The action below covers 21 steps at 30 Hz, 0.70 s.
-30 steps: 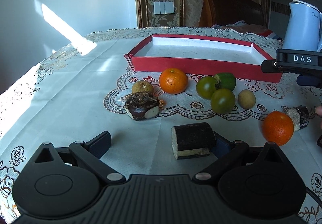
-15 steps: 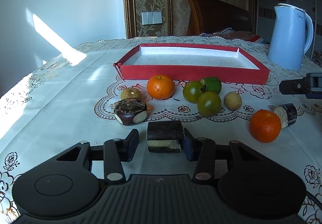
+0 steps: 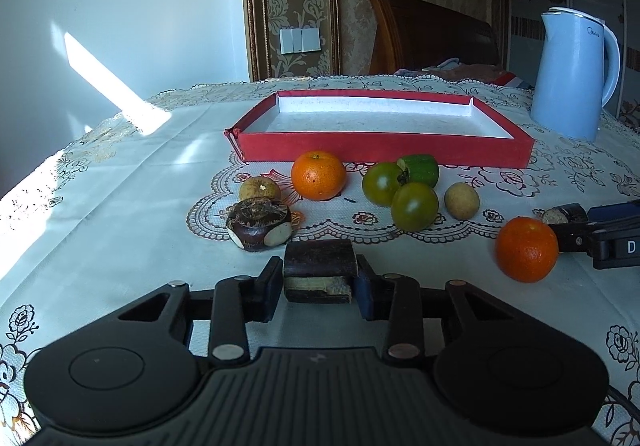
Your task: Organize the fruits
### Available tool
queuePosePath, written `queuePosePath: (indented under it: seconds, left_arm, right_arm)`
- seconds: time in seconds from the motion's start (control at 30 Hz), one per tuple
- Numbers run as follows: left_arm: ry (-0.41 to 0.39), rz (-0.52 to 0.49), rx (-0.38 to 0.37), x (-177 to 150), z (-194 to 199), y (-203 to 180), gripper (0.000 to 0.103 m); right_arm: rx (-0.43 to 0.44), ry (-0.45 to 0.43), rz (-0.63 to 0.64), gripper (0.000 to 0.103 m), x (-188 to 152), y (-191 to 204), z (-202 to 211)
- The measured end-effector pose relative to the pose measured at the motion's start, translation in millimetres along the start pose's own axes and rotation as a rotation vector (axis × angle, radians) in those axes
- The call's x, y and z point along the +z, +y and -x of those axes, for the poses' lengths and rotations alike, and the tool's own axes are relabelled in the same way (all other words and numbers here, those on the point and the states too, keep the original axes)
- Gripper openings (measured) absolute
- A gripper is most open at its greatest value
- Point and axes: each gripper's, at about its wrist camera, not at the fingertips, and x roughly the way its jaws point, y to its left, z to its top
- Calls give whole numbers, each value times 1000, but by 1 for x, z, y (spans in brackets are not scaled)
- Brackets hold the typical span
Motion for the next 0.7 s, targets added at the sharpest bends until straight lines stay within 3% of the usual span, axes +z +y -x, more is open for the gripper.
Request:
queuePosePath:
  seconds: [0.07, 0.1, 0.2, 0.27, 0.47, 0.7]
  left_arm:
    - [-1, 5, -7, 0, 0, 1, 34]
    - [-3, 9, -13, 0, 0, 2, 34]
    - [-9, 12, -9, 0, 0, 3, 34]
    - [-11, 13, -16, 1, 0, 5, 34]
    - [-6, 28, -30, 5, -1, 11, 34]
    - [9, 74, -49, 24, -7, 24, 34]
  right_arm:
    - [10, -3, 11, 69, 1, 2, -1]
    - [23, -2, 16, 59, 2, 3, -1]
    - [47, 2, 30, 41, 3, 6, -3]
    - [47, -4, 31, 36, 4, 8, -3]
    - [43, -21, -5, 28, 10, 3, 1]
    - [10, -67, 33, 28, 26, 6, 2]
